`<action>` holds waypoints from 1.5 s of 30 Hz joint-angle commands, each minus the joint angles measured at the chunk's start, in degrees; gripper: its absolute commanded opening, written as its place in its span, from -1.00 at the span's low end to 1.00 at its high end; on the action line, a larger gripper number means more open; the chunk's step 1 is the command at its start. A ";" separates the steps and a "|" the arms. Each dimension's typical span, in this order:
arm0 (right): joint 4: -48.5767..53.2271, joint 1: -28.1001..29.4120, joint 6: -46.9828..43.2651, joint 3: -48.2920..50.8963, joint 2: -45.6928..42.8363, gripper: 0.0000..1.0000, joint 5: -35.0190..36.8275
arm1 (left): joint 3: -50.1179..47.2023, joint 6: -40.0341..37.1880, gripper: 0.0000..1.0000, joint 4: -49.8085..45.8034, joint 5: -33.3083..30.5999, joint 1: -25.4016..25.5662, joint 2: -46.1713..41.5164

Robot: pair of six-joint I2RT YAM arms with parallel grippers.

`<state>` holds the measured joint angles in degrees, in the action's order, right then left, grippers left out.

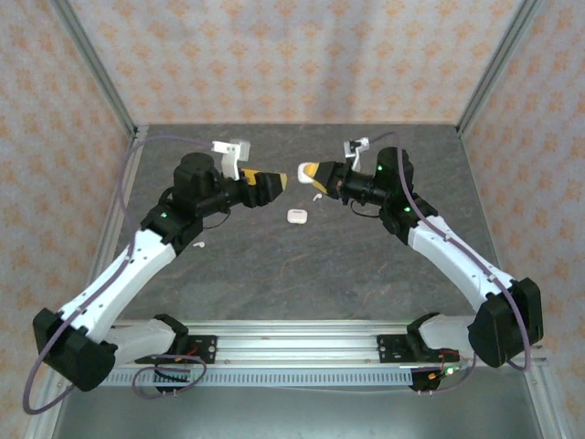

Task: Insert wireless bluetooth earbuds into charging case

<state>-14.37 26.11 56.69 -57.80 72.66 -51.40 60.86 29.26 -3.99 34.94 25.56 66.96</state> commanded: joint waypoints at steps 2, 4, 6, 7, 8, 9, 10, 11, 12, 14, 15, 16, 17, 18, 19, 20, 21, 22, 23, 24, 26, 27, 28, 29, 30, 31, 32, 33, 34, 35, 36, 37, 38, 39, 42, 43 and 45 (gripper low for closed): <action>-15.92 0.37 7.19 1.09 -1.26 -1.00 -0.44 | -1.09 14.40 0.49 17.74 12.73 -0.17 2.87; -17.72 0.40 8.78 1.71 -1.22 -1.00 -0.60 | -1.01 16.08 0.42 21.01 14.02 -0.11 3.98; -17.88 0.63 9.01 1.90 -1.39 -1.00 -0.89 | -0.83 17.06 0.31 22.71 14.90 -0.07 4.86; -17.75 0.68 8.89 1.90 -1.52 -1.00 -1.18 | -0.70 17.27 0.25 23.32 15.27 -0.10 5.12; -17.63 0.70 8.64 1.84 -1.56 -1.00 -1.44 | -0.64 17.47 0.21 23.86 15.62 -0.07 5.44; -17.26 0.70 8.38 1.81 -1.63 -1.00 -1.72 | -0.63 17.76 0.19 24.52 15.85 -0.07 5.55; -16.83 0.74 7.90 1.67 -1.63 -1.00 -1.99 | -0.65 18.01 0.15 25.28 16.18 -0.10 5.76; -16.12 0.74 7.46 1.52 -1.57 -1.00 -2.25 | -0.50 18.36 0.11 25.94 16.59 -0.07 5.92; -15.71 0.80 7.23 1.38 -1.58 -1.00 -2.36 | -0.28 18.47 0.08 26.25 16.81 -0.07 6.14; -15.76 0.86 7.13 1.24 -1.57 -1.00 -2.59 | 0.30 18.49 0.02 25.97 17.07 -0.08 6.45; -15.90 0.95 7.13 1.10 -1.56 -1.00 -2.81 | 0.47 18.68 -0.01 25.97 17.09 -0.08 6.66; -15.85 1.11 7.04 0.83 -1.40 -1.00 -3.19 | 0.61 19.11 -0.04 26.38 17.09 -0.14 6.80; -15.86 1.29 6.97 0.61 -1.33 -1.00 -3.59 | 0.58 19.84 -0.07 27.21 17.16 -0.08 7.02; -15.86 1.40 6.86 0.43 -1.26 -1.00 -3.91 | 0.66 20.47 -0.09 28.13 17.39 0.00 7.44; -15.86 1.57 6.49 0.28 -1.26 -1.00 -4.27 | 0.82 21.36 -0.12 29.12 17.66 0.03 7.88; -15.86 1.70 6.26 0.26 -1.28 -1.00 -4.49 | 0.92 21.84 -0.16 29.81 17.80 0.17 8.18; -15.86 1.71 6.17 0.28 -1.37 -1.00 -4.48 | 1.06 22.08 -0.21 30.00 17.82 0.33 8.41; -15.86 1.77 6.16 0.42 -1.35 -1.00 -4.51 | 1.26 22.09 -0.26 30.09 17.80 0.56 8.69; -15.86 1.83 6.09 0.49 -1.31 -1.00 -4.57 | 1.45 22.03 -0.33 30.01 17.80 0.75 8.84; -15.94 1.76 6.15 0.47 -1.32 -1.00 -4.54 | 1.50 22.00 -0.40 30.01 17.88 0.89 9.05; -16.12 1.85 6.16 0.67 -1.30 -1.00 -4.62 | 1.76 22.05 -0.54 29.85 18.14 1.10 9.23; -16.13 1.79 6.07 0.75 -1.42 -1.00 -4.59 | 1.83 21.88 -0.58 29.68 18.32 1.19 9.23; -16.04 1.83 5.84 0.84 -1.55 -1.00 -4.35 | 1.85 21.62 -0.64 29.01 18.32 1.24 9.19; -15.97 1.76 5.61 0.93 -1.68 -1.00 -4.27 | 1.74 20.97 -0.70 28.18 18.32 1.24 8.95; -15.66 1.80 5.31 0.97 -1.83 -0.96 -3.95 | 1.72 20.48 -0.74 27.31 18.25 1.24 8.68; -15.08 1.83 4.88 1.02 -2.10 -0.90 -3.59 | 1.70 19.78 -0.79 26.32 18.08 1.22 8.41; -14.47 1.75 4.37 1.05 -2.38 -0.85 -3.13 | 1.41 19.29 -0.82 25.83 18.06 1.20 8.07; -14.01 1.81 3.95 1.02 -2.59 -0.79 -2.74 | 1.19 18.92 -0.85 25.57 17.91 1.24 7.83; -13.03 1.85 3.38 0.86 -2.85 -0.67 -2.26 | 0.95 18.54 -0.86 25.02 17.72 1.24 7.52; -11.52 1.83 2.62 0.51 -3.17 -0.52 -1.77 | 0.85 17.99 -0.87 24.34 17.54 1.29 7.24; -10.25 1.82 1.84 0.10 -3.36 -0.39 -1.60 | 0.78 17.50 -0.87 23.71 17.45 1.25 7.08; -8.44 1.80 0.57 -0.63 -3.56 -0.25 -1.59 | 0.67 16.94 -0.87 23.18 17.47 1.24 6.88; -6.31 1.82 -0.94 -1.67 -3.75 -0.14 -1.75 | 0.64 16.29 -0.89 22.72 17.44 1.22 6.58; -3.84 1.76 -2.42 -2.62 -3.91 -0.09 -1.93 | 0.60 15.62 -0.90 22.03 17.46 1.24 6.37; 3.01 1.45 -7.17 -5.90 -4.11 -0.02 -3.43 | 1.39 12.04 -1.00 18.24 18.17 1.24 5.75; 4.79 1.27 -8.52 -6.79 -4.07 -0.02 -4.14 | 1.84 10.43 -1.00 16.41 18.61 1.24 5.43; 7.44 1.01 -10.60 -7.94 -3.72 -0.02 -6.06 | 2.59 7.61 -1.00 13.26 19.38 1.24 5.06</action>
<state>-11.16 27.44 52.16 -62.13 70.52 -54.11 61.17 42.87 15.05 52.40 26.52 73.84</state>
